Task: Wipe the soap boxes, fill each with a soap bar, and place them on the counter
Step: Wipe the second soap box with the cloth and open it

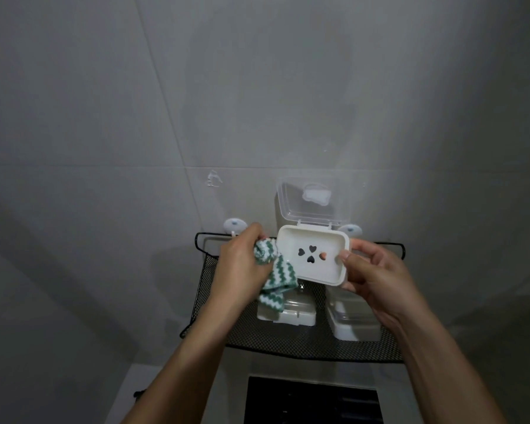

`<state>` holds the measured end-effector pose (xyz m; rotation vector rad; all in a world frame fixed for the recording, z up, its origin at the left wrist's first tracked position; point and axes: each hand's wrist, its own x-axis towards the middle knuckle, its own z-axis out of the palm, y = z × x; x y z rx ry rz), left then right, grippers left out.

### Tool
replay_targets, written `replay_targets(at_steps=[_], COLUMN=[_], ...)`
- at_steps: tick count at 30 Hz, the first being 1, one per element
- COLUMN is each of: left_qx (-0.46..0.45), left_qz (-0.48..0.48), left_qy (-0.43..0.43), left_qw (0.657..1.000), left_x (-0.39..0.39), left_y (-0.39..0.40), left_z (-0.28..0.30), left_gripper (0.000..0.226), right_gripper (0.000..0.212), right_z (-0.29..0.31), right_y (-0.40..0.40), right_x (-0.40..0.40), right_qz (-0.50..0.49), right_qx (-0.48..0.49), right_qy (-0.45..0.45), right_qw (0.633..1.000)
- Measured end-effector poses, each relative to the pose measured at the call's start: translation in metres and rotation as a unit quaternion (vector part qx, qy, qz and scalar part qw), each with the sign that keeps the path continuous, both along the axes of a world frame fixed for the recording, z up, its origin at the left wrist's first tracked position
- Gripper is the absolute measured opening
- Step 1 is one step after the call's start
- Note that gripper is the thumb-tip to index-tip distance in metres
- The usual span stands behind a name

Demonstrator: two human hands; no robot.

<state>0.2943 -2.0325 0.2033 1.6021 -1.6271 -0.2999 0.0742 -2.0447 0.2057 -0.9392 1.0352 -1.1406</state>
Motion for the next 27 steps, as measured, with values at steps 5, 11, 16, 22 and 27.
replay_targets(at_steps=[5,11,16,22,27], left_qx=[0.104,0.218,0.250,0.017,-0.026], left_qz=[0.041,-0.043,-0.103,-0.017,-0.049], left_qy=[0.064,0.068,0.038,0.107,-0.009], left_qw=[0.992,0.973,0.962,0.994,0.998], left_x=[0.003,-0.012,0.010,0.037,0.028], left_y=[0.008,0.014,0.011,0.004,0.003], left_z=[-0.024,-0.045,-0.025,0.027,0.054], left_gripper=[0.026,0.041,0.071,0.027,0.028], right_gripper=[0.017,0.014,0.010,0.012,0.012], right_z=[0.001,0.001,0.001,0.004,0.005], right_y=[-0.004,-0.007,-0.009,-0.010,-0.016], right_x=[-0.017,-0.020,-0.021,-0.024,-0.013], right_qz=[-0.015,0.003,-0.019,-0.010,0.024], right_qx=[0.002,0.000,0.013,-0.013,-0.037], right_qy=[0.030,0.054,0.051,0.078,0.138], right_qw=[0.999,0.999,0.998,0.997,0.989])
